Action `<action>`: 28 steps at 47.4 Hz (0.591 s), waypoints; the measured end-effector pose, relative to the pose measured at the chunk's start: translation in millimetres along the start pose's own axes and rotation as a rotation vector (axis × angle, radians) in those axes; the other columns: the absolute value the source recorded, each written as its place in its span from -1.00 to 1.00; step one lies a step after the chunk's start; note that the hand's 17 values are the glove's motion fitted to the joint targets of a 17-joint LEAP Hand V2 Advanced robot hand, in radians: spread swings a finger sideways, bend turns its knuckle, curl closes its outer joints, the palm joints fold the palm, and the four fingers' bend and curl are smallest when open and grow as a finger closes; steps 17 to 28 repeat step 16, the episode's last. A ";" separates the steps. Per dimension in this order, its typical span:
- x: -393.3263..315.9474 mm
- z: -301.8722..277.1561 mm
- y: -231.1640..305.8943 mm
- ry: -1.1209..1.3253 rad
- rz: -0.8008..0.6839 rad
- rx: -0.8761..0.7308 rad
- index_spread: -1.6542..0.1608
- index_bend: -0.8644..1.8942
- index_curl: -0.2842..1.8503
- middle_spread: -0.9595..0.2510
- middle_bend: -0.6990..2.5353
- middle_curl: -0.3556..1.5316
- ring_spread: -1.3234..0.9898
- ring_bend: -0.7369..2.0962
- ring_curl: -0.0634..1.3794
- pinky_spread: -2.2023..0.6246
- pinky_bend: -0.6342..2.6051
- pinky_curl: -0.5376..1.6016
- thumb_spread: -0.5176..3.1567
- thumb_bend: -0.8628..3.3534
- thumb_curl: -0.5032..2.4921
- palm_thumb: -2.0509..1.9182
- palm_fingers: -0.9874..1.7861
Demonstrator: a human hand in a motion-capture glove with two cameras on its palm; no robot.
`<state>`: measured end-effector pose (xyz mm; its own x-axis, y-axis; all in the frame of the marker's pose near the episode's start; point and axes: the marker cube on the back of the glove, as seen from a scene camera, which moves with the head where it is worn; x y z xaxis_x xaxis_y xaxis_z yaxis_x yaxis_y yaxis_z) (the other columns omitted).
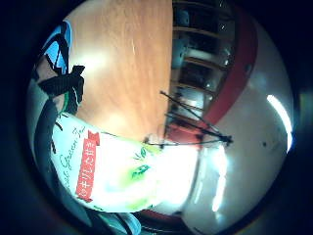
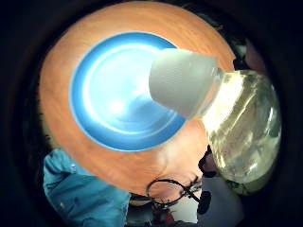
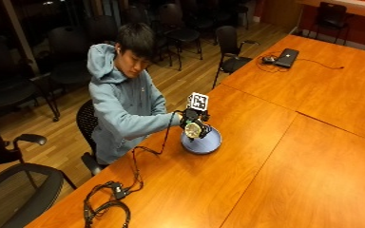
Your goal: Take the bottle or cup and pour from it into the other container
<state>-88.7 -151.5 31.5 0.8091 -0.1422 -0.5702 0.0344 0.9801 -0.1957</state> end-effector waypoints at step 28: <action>-0.9 4.6 0.8 0.191 -0.257 -0.022 0.70 -0.29 -0.42 0.48 -0.36 -0.07 0.00 -0.10 -0.27 0.40 -0.28 -0.13 -0.63 -0.61 -0.21 0.55 0.54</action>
